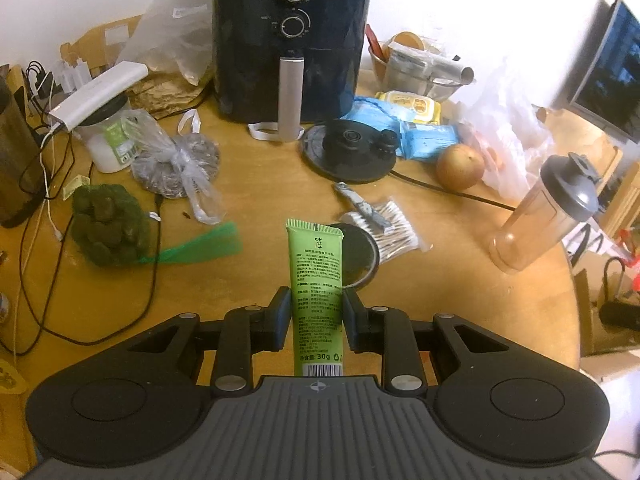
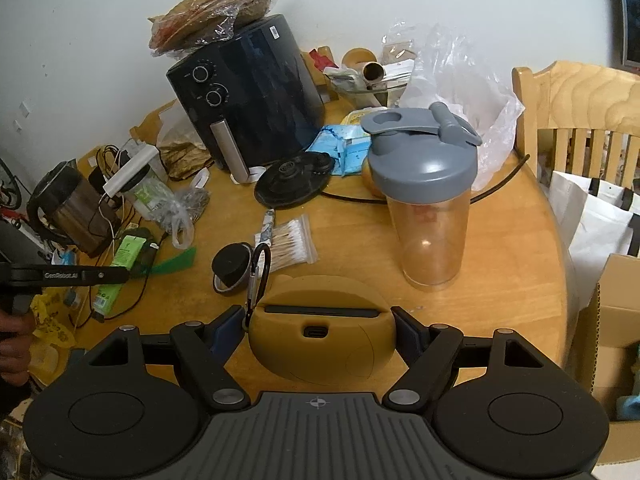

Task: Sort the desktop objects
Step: 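Carry the green tube to the box with the left tool while the right holds the case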

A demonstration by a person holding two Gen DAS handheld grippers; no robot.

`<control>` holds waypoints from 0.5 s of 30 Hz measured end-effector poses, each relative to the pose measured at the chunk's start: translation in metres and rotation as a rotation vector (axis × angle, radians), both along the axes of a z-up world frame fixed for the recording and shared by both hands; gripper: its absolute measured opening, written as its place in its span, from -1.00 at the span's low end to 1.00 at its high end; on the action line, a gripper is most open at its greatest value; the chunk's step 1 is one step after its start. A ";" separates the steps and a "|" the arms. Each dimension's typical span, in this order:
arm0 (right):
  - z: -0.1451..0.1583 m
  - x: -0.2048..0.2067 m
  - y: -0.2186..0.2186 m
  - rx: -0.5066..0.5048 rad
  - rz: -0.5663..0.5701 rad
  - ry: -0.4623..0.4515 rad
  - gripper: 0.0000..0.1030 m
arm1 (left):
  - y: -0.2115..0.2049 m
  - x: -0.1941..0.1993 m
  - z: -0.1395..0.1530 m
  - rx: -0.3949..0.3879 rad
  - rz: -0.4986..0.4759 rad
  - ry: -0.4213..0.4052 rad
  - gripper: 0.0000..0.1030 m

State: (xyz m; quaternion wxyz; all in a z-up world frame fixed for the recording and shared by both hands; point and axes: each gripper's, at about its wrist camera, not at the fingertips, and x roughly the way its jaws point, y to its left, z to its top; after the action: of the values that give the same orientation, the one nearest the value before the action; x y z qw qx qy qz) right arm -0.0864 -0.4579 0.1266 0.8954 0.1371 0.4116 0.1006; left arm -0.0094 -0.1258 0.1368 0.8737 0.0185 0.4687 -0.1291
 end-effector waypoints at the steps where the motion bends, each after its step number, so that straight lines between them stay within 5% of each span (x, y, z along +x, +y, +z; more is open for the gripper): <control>1: 0.002 -0.001 0.002 -0.001 -0.003 -0.002 0.53 | 0.003 -0.002 0.001 0.003 -0.007 -0.001 -0.47; 15: 0.007 -0.024 0.042 -0.018 -0.008 0.008 0.53 | 0.029 -0.040 0.001 -0.069 -0.074 0.043 -0.47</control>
State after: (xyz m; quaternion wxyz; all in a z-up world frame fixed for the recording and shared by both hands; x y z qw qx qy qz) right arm -0.1101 -0.4160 0.1337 0.8952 0.1312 0.4156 0.0926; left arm -0.0497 -0.0964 0.1383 0.8582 0.0030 0.4816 -0.1778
